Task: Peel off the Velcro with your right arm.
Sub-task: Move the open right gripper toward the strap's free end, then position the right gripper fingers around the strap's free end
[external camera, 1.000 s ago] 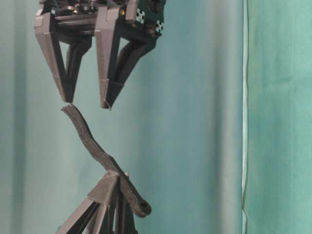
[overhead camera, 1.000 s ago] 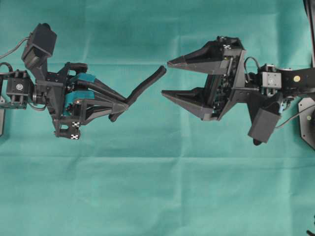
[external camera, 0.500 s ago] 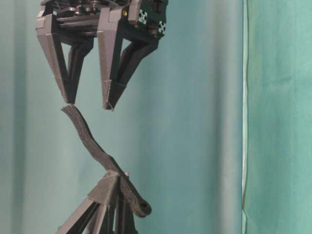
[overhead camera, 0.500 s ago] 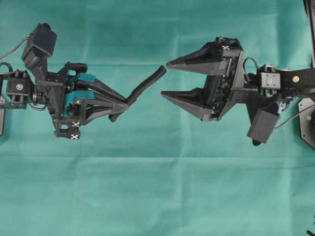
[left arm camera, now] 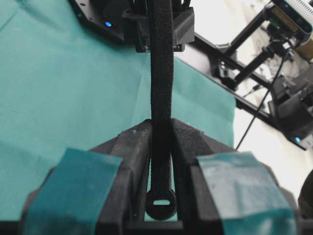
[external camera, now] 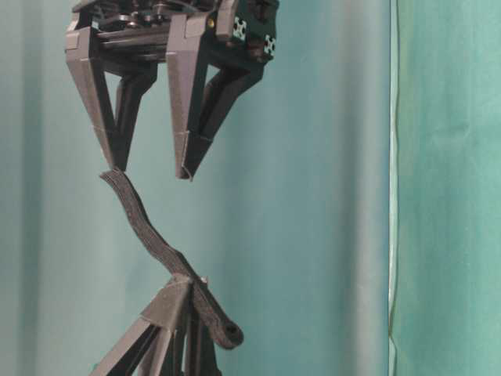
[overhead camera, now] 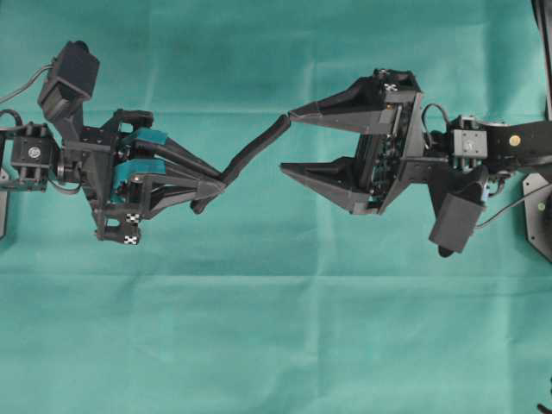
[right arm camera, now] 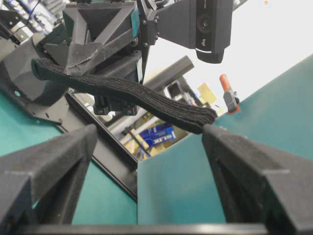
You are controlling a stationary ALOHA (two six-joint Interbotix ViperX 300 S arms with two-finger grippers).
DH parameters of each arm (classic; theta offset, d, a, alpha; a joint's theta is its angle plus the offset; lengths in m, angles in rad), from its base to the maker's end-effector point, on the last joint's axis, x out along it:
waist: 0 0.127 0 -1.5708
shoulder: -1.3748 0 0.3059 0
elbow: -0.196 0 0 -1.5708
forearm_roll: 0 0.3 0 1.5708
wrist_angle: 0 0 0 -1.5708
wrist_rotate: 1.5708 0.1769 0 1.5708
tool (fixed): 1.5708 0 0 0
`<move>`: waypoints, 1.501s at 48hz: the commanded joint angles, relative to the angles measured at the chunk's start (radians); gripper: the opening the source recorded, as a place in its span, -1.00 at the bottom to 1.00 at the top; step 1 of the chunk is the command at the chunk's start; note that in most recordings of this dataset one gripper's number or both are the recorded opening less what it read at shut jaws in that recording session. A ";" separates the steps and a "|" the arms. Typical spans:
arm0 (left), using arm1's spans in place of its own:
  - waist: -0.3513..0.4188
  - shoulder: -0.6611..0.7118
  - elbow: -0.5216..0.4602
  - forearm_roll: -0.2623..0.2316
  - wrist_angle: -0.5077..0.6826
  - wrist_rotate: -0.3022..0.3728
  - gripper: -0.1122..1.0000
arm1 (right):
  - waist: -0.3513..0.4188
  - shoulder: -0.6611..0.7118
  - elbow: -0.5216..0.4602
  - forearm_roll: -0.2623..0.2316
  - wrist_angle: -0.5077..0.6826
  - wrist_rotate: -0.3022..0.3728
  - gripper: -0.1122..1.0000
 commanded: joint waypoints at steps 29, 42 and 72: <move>0.014 -0.009 -0.009 -0.002 -0.009 0.000 -0.62 | 0.003 -0.008 0.000 0.000 -0.012 0.005 -0.07; 0.017 -0.009 -0.011 -0.005 -0.009 0.000 -0.62 | 0.003 -0.006 0.017 0.000 -0.041 0.005 -0.33; 0.017 -0.009 -0.009 -0.005 -0.009 0.000 -0.62 | 0.005 -0.008 0.025 0.000 -0.043 0.009 -0.36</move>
